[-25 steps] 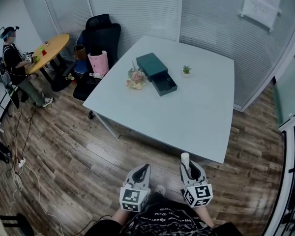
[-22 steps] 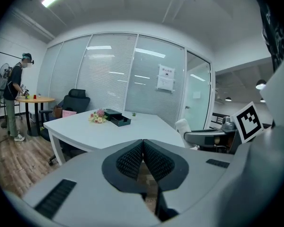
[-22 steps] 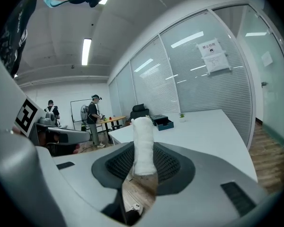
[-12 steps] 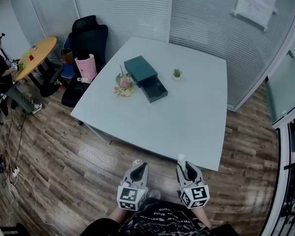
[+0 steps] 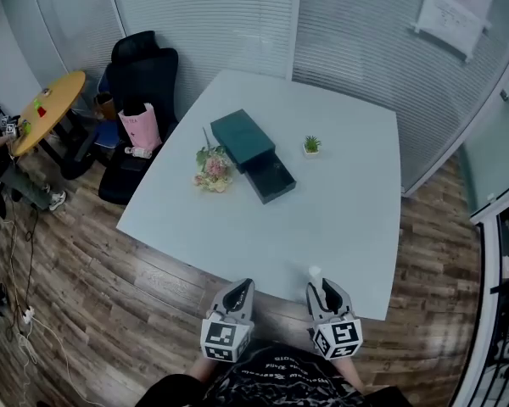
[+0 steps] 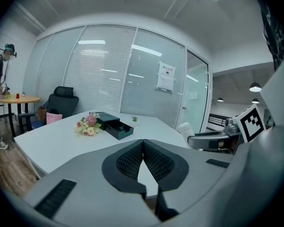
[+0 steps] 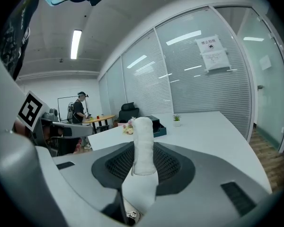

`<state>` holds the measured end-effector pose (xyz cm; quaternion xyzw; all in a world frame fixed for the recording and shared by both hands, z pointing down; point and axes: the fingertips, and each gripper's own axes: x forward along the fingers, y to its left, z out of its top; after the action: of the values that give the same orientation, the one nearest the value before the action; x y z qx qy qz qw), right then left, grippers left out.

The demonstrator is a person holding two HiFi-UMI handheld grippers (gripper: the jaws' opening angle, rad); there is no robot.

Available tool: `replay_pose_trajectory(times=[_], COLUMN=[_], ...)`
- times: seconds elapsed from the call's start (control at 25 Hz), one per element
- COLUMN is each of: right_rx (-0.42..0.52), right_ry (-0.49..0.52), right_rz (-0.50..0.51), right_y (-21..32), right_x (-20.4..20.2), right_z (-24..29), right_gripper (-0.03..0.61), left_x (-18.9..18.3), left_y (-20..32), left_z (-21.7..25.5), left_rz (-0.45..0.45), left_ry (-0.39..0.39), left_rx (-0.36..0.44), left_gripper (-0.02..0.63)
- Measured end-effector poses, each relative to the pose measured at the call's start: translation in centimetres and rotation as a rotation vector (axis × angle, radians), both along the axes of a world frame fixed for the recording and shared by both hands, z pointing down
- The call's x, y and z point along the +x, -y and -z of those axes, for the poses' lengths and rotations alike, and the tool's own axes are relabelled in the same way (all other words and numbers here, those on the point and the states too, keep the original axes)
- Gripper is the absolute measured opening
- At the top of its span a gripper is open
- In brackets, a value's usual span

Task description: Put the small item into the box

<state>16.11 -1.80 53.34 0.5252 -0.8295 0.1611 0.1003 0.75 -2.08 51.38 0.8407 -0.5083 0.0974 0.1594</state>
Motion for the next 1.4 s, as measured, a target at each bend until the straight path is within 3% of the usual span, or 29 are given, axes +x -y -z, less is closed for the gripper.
replay_pose_trajectory(times=[0.4,0.72,1.2,1.4], right_rx=[0.019,0.021,0.011,0.055], right_ry=[-0.023,-0.045,-0.053,-0.120], right_rz=[-0.097,-0.126,-0.063,0.050], right_y=[8.5,12.0,15.5,17.2], right_x=[-4.0,-7.1,-7.9,-8.9], right_z=[0.7,1.0,1.5,5.0], right_gripper=[0.132,0.132,0.132,0.132], left_x=[-3.8,-6.6,-7.9,-7.9], left_y=[10.4,15.3,17.6,18.2], left_z=[0.8,0.9,0.3,0.9], left_rz=[-0.109,-0.140,-0.069,-0.042], left_ry=[-0.001,-0.009,-0.030,-0.039], left_rx=[0.031,0.040,0.018,0.018], left_gripper=[0.018,0.018,0.018,0.018])
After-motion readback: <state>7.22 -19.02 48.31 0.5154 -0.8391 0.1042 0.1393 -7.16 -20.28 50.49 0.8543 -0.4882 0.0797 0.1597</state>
